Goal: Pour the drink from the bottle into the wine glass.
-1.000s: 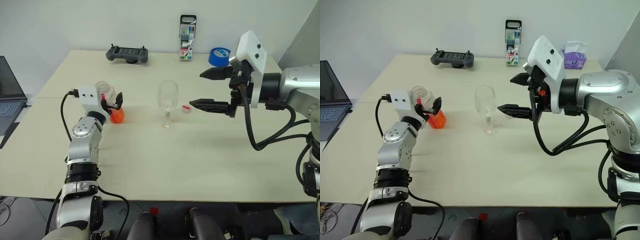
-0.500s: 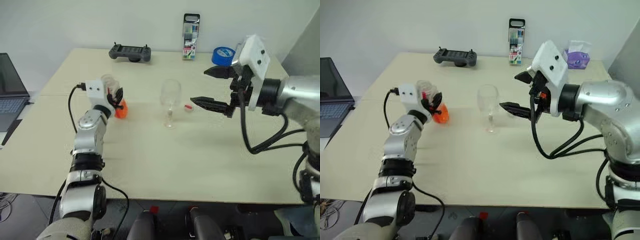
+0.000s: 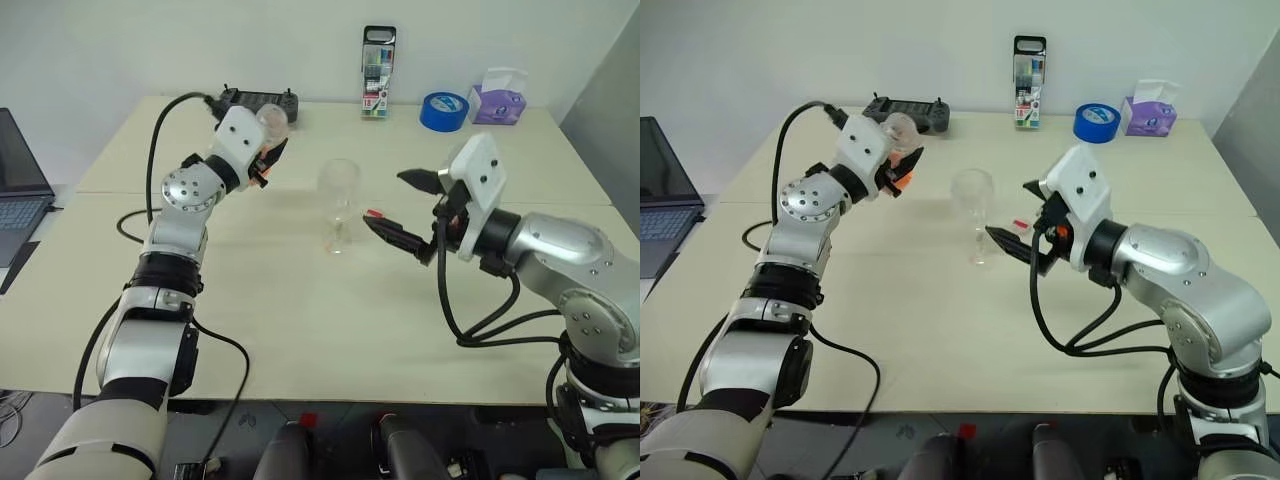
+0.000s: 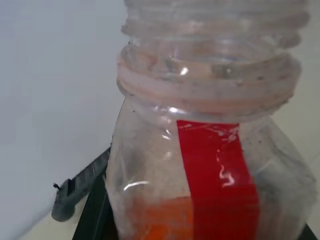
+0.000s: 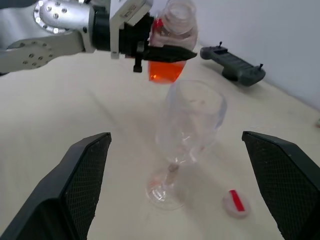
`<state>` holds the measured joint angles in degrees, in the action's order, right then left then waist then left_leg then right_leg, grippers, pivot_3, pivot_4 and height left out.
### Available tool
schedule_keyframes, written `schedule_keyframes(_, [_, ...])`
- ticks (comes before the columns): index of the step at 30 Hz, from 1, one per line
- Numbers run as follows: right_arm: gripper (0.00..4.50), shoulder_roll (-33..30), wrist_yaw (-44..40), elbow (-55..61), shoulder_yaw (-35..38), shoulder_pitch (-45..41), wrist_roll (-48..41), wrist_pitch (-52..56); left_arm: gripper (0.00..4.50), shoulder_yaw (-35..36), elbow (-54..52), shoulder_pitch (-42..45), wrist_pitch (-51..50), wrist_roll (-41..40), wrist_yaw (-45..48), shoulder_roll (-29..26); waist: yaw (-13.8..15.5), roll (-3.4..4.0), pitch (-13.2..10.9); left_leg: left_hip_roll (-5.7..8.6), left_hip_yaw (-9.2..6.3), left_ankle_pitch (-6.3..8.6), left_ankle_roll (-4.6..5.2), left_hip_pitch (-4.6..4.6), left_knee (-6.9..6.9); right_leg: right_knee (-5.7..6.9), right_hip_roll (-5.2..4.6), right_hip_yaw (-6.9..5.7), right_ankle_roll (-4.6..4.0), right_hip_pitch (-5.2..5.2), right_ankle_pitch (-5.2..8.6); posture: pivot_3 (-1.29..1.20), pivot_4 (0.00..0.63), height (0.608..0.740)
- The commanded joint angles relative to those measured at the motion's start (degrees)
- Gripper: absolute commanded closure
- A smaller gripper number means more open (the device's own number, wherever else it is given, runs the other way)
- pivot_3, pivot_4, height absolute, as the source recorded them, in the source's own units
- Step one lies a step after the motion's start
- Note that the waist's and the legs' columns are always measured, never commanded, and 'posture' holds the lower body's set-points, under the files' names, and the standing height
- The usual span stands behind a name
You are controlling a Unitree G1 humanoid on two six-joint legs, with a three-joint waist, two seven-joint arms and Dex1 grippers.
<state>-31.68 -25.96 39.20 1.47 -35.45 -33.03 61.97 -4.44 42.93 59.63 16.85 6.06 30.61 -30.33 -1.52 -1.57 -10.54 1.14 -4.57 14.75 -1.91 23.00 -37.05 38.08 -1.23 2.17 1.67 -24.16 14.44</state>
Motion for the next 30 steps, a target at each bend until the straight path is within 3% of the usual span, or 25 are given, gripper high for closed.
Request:
schedule_keyframes(1, [0.0,0.3,1.0,3.5,2.3,1.8,-1.7,-0.6,2.85,-1.4,1.1,3.7,7.6,3.0,-0.7,-0.9,0.0,0.0,0.0,0.06,0.0,-0.01,0.02,0.0,0.0,0.01,-0.01,0.01,0.02,0.02,0.01,0.0,0.15,0.74])
schedule_keyframes(12, [0.0,2.6,4.7,3.6,1.4,6.7,0.1,-3.6,2.85,-6.9,7.2,7.8,20.1,13.7,-6.2,-2.2,-0.1,0.0,0.0,0.11,0.03,-0.05,0.09,-0.01,-0.04,0.14,-0.01,0.03,0.06,0.01,0.01,0.0,0.15,0.74])
schedule_keyframes(30, [0.0,2.1,5.2,3.3,1.5,7.2,0.1,-3.5,2.85,-12.1,15.7,13.0,25.3,22.2,-11.5,-1.8,-0.2,0.0,0.0,0.16,0.05,-0.05,0.13,-0.04,-0.8,0.92,0.06,-0.03,0.23,0.07,0.11,0.0,0.15,0.74])
